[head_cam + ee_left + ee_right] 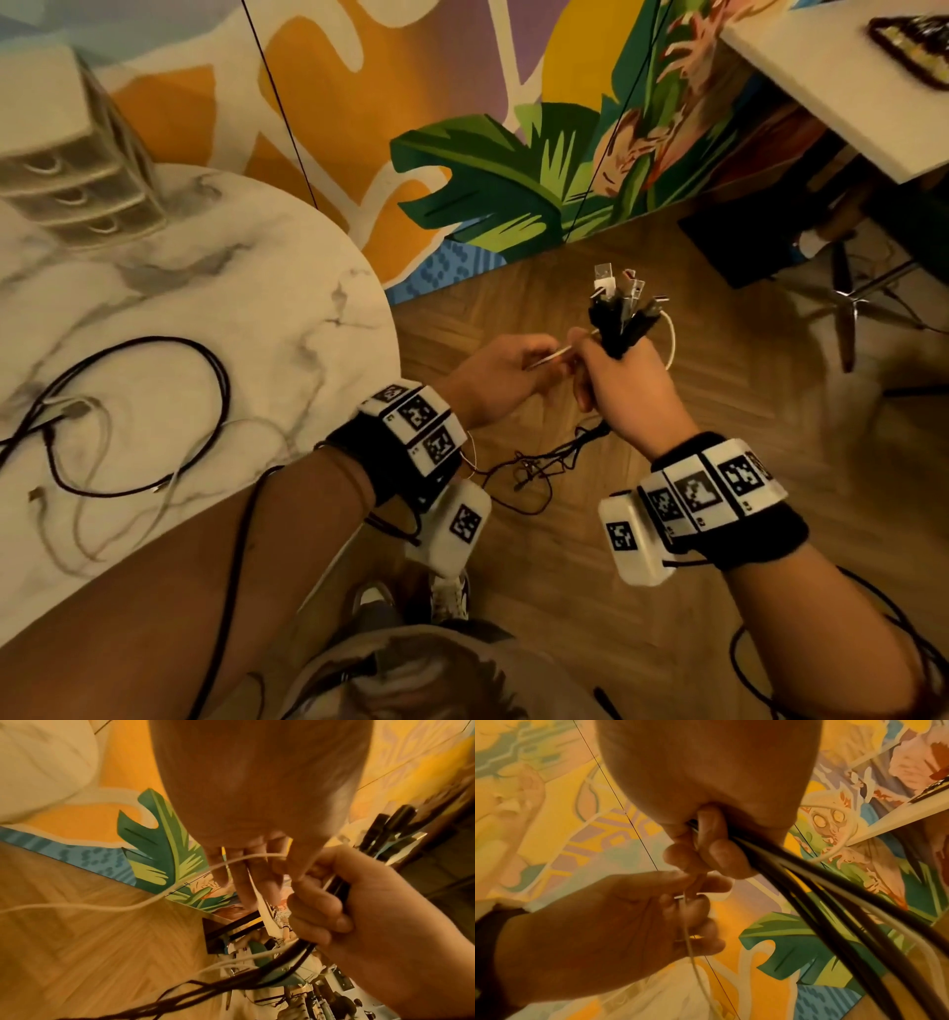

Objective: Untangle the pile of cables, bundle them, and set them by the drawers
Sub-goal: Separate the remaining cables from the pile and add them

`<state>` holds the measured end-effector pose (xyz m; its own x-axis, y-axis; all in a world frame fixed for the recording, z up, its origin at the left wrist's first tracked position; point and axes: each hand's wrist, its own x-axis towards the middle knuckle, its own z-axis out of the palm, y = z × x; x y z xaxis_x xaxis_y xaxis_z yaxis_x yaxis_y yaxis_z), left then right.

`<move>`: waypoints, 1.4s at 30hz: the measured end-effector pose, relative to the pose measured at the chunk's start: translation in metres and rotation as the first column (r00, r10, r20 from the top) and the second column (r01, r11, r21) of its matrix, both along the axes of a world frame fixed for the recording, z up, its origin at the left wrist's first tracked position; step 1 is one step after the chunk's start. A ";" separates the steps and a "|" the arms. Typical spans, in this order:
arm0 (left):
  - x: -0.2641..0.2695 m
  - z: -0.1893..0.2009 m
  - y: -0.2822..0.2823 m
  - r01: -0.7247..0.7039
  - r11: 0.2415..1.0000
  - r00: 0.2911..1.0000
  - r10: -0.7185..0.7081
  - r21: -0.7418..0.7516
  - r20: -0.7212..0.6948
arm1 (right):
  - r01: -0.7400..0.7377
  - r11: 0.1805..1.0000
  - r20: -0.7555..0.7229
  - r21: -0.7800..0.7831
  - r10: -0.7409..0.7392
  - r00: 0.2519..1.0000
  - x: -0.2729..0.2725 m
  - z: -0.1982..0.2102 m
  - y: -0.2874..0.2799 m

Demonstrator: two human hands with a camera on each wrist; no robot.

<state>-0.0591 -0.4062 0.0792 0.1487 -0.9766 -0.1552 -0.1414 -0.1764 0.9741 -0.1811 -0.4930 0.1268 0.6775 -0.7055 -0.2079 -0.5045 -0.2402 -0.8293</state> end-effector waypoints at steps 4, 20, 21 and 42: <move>0.016 0.011 0.013 0.013 1.000 0.993 -0.014 0.012 0.120 | 0.018 1.000 0.043 0.006 -0.019 0.999 -0.004 0.004 -0.009; 0.019 -0.069 0.069 0.040 0.852 0.826 -0.322 0.522 0.463 | 0.083 0.993 0.207 0.084 -0.099 0.973 0.020 0.021 -0.006; 0.016 -0.053 0.059 0.020 0.914 0.856 -0.225 0.405 0.465 | 0.068 0.992 0.214 0.107 -0.090 0.973 0.023 0.023 -0.003; 0.021 0.109 -0.004 -0.173 0.984 0.867 0.169 -0.034 0.468 | -0.152 0.957 0.049 0.246 0.145 0.988 0.047 -0.081 0.008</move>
